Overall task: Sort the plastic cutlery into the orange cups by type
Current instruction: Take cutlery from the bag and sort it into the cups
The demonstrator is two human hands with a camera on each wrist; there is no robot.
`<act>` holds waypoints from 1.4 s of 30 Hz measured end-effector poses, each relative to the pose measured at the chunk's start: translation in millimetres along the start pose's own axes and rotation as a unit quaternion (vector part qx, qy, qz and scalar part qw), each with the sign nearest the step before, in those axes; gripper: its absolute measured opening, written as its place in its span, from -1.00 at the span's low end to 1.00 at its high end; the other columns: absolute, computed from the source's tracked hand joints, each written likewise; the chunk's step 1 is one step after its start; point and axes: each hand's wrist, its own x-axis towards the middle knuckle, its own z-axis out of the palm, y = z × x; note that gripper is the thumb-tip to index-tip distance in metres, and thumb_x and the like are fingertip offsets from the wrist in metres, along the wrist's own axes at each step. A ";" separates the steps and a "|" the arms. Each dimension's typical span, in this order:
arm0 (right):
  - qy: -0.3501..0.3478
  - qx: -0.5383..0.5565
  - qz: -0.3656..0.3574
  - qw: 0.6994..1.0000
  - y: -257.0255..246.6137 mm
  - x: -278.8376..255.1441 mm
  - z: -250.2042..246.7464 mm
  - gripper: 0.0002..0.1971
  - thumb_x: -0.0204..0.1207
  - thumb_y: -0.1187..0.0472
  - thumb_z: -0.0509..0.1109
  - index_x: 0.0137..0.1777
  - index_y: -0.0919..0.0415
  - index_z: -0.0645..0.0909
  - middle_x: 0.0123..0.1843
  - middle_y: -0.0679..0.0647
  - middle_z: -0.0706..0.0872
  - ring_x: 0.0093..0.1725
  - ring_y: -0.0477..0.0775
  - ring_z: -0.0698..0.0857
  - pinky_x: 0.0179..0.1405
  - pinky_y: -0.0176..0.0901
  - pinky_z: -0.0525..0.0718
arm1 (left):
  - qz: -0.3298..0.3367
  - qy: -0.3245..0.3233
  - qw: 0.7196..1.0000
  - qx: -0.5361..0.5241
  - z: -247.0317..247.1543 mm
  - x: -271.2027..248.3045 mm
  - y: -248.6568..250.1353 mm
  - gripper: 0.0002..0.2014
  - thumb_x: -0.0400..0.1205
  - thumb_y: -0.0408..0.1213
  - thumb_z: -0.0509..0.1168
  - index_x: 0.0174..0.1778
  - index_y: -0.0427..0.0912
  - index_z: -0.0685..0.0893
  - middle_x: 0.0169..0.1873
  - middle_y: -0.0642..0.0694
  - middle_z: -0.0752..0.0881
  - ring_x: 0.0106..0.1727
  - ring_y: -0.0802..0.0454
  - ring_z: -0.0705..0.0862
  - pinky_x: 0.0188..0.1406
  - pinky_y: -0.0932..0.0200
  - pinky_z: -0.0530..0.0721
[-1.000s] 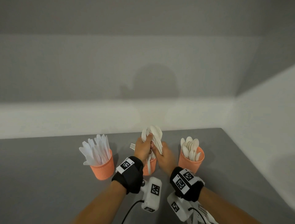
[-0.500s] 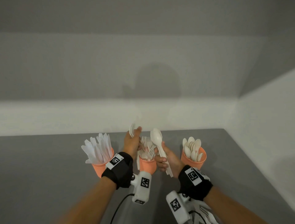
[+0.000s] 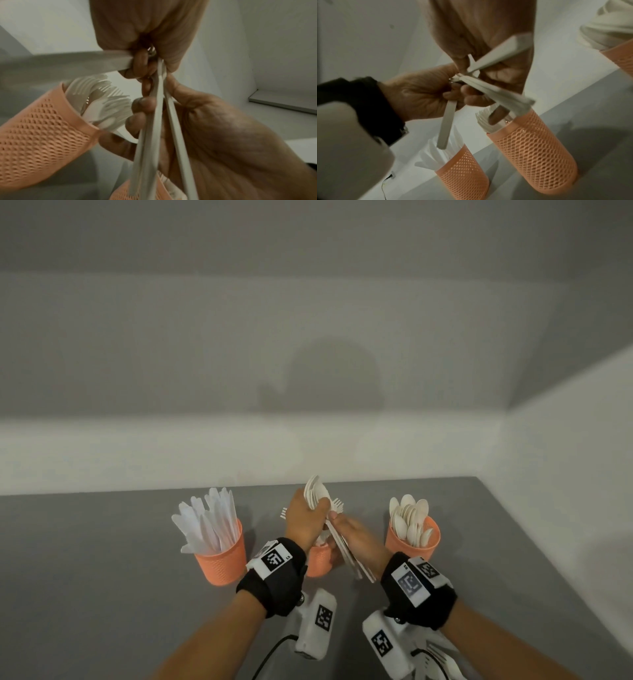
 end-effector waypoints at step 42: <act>0.345 0.191 -0.124 0.911 -10.1 7.2 -161.3 -0.68 0.52 0.38 0.13 -0.46 0.15 0.25 -0.71 -0.15 0.28 -0.63 -0.13 0.24 -0.48 -0.21 0.27 | 0.071 0.137 0.983 -0.094 18.6 14.7 28.5 -0.46 0.68 -0.02 0.13 -0.60 -0.24 0.38 -0.67 -0.13 0.42 -0.67 0.18 0.40 -0.43 0.26 0.49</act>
